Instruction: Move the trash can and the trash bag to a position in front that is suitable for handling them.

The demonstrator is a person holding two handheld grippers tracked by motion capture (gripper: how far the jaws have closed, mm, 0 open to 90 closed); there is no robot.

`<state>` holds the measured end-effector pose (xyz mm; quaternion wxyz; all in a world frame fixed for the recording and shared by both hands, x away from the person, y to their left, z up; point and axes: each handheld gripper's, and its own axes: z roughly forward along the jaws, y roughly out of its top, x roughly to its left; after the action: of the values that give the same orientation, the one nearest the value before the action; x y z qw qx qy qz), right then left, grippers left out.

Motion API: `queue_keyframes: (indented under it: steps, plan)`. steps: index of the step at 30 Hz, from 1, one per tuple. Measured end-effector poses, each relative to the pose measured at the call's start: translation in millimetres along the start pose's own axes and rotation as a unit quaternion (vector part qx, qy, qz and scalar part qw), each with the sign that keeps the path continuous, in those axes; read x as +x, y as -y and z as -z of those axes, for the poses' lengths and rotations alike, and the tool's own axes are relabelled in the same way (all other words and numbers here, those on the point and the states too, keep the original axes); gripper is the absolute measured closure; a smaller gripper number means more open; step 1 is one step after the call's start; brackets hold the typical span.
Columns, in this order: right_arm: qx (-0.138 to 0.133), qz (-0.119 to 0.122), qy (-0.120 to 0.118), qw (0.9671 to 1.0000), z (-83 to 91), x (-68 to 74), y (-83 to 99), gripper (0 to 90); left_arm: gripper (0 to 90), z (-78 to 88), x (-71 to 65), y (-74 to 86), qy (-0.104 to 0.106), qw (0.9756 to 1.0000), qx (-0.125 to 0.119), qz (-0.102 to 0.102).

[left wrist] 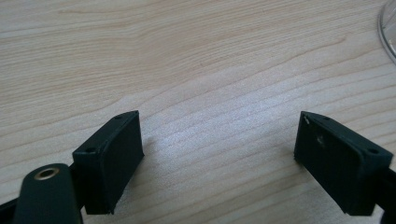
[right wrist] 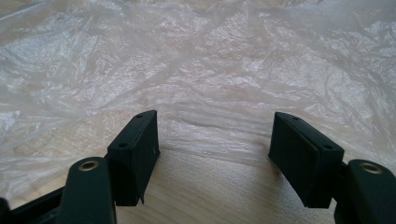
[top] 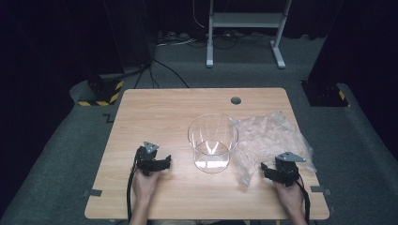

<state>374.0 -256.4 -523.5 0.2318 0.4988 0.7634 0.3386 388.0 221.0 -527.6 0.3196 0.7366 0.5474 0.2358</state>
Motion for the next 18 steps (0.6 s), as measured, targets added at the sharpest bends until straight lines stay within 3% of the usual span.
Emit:
queue_keyframes:
  steps: [18]
  plan:
    - [0.001, -0.008, 0.008, 0.9999, -1.1, 0.9, -0.7, 30.1, 16.5, 1.3, -0.2, 1.2, -0.001, 1.0000, -0.002, 0.004]
